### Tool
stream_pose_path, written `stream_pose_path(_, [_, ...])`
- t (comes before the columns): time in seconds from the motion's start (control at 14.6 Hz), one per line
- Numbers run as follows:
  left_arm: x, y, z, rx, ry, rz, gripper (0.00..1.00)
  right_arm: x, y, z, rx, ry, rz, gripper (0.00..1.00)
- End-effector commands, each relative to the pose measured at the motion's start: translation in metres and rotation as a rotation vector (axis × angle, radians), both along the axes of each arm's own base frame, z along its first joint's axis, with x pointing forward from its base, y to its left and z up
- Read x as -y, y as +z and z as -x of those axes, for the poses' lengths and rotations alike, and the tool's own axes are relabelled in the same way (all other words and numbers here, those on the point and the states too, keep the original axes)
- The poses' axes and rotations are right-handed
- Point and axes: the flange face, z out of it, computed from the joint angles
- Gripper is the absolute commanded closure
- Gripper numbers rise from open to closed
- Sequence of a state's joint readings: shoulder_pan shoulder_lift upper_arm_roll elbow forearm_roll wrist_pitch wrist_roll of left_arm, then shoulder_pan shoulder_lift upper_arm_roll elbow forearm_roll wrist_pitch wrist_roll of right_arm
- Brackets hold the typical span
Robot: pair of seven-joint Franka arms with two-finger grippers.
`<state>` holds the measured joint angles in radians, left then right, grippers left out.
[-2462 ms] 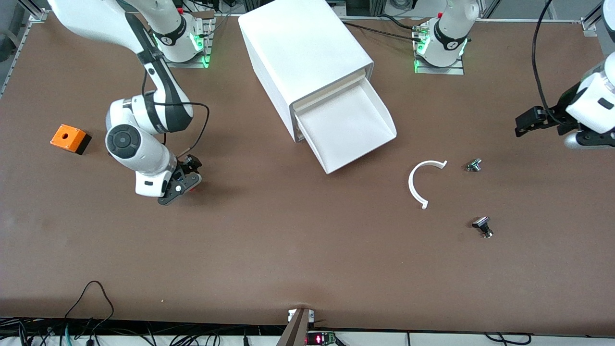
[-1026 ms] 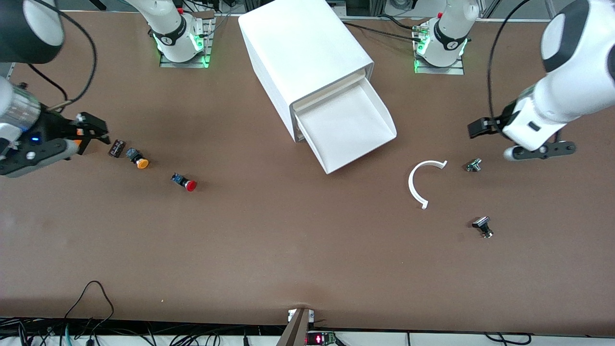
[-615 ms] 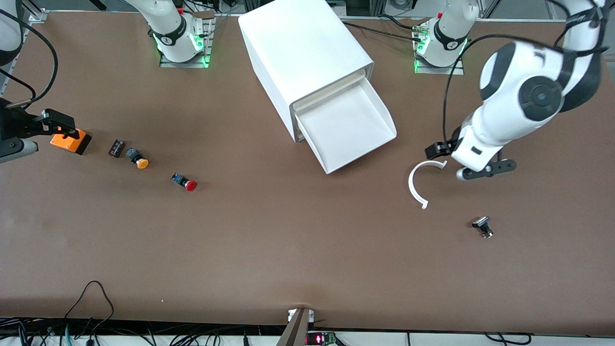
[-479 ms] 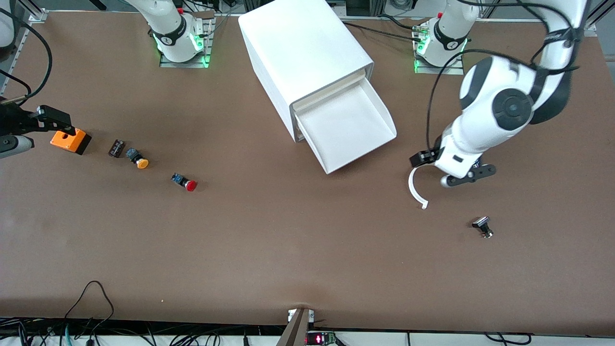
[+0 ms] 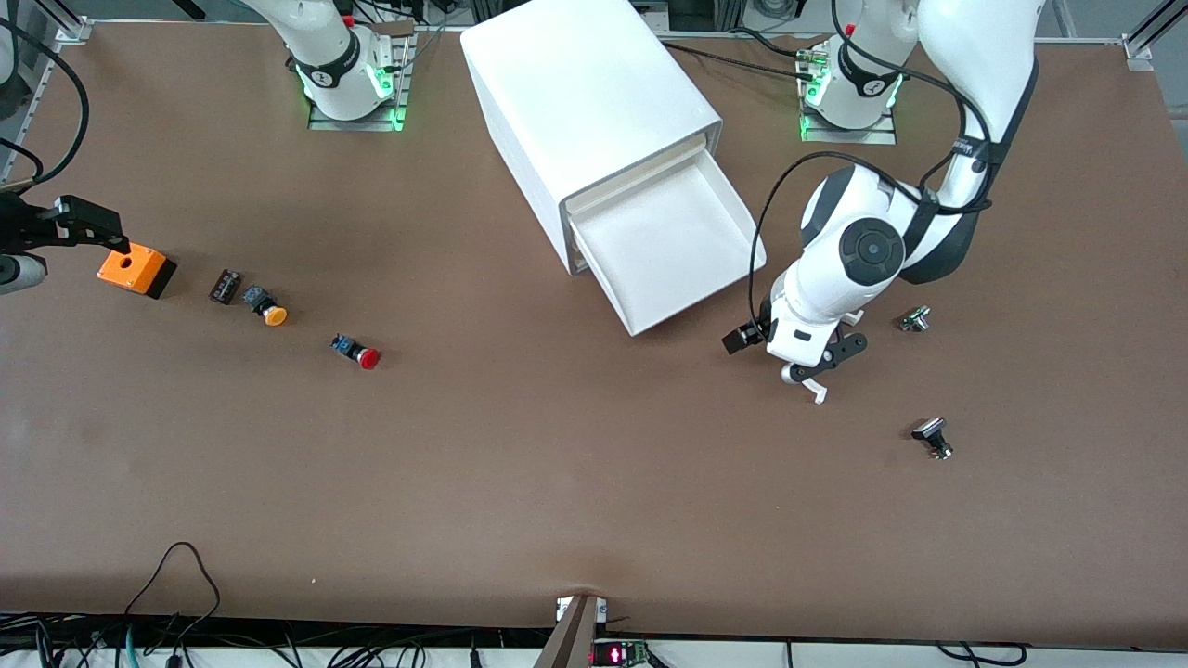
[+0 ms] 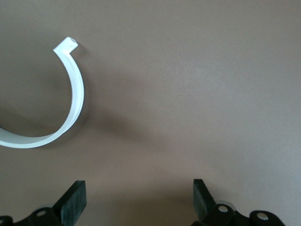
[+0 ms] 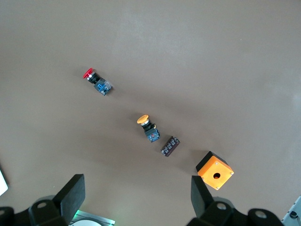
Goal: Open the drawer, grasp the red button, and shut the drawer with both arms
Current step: 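Move the left gripper to the open drawer's front edge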
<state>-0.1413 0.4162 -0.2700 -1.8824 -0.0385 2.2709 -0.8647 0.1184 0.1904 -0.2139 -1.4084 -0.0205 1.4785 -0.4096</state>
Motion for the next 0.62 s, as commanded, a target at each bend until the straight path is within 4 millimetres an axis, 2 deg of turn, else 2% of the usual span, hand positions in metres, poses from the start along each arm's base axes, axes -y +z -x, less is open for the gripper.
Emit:
stream_pose_path(0.0, [0.016, 0.000, 0.004, -0.007, 0.043, 0.008, 0.00, 0.002, 0.032, 0.020, 0.029, 0.014, 0.003, 0.00])
stream_pose_path(0.14, [0.033, -0.010, 0.013, -0.029, 0.044, 0.001, 0.00, 0.023, 0.049, 0.034, 0.052, -0.021, -0.025, 0.00])
stream_pose_path(0.34, [0.040, -0.020, 0.022, -0.059, 0.050, 0.004, 0.00, 0.028, 0.057, 0.062, 0.014, -0.008, -0.049, 0.00])
stream_pose_path(0.55, [0.048, -0.023, 0.033, -0.125, 0.067, 0.032, 0.00, 0.029, 0.043, 0.064, -0.014, 0.002, -0.048, 0.00])
